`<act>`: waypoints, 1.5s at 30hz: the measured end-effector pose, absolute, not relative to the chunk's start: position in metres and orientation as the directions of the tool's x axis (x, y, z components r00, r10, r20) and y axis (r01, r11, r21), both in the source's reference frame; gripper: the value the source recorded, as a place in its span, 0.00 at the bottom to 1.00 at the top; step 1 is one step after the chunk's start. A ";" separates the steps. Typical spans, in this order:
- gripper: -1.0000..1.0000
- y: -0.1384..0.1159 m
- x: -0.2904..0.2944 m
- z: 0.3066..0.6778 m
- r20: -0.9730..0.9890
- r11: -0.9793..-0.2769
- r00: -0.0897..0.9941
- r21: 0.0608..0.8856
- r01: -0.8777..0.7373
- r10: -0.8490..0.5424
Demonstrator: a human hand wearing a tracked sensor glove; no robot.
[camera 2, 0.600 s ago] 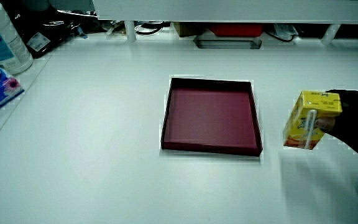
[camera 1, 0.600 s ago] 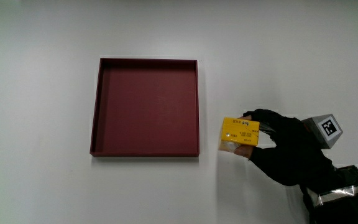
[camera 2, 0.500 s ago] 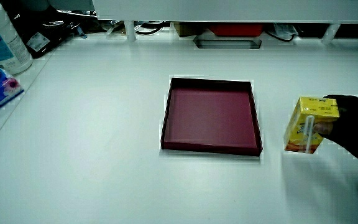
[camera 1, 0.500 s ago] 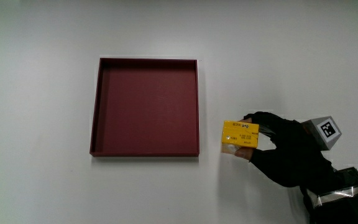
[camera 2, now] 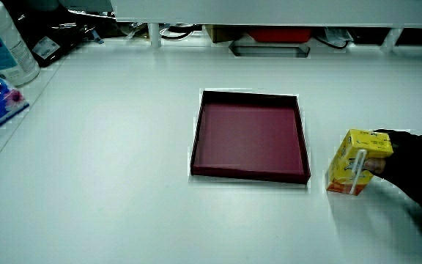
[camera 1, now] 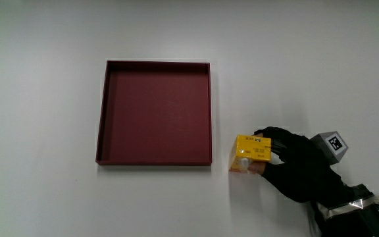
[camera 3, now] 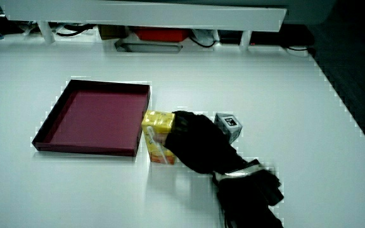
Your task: Place ice redtea
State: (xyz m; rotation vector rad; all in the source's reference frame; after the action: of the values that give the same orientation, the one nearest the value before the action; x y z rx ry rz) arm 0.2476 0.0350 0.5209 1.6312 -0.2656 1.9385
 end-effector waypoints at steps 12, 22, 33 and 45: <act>0.41 0.037 0.253 0.532 0.943 -0.807 -0.085 0.227 -0.546 0.323; 0.22 0.038 0.252 0.529 0.938 -0.800 -0.084 0.238 -0.550 0.336; 0.02 0.043 0.273 0.517 0.954 -0.787 0.015 0.257 -0.560 0.300; 0.00 0.057 0.308 0.497 0.945 -0.765 0.111 0.315 -0.562 0.308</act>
State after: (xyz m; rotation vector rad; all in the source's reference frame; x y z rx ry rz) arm 0.3076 0.0571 0.4975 1.7492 -0.2482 1.7262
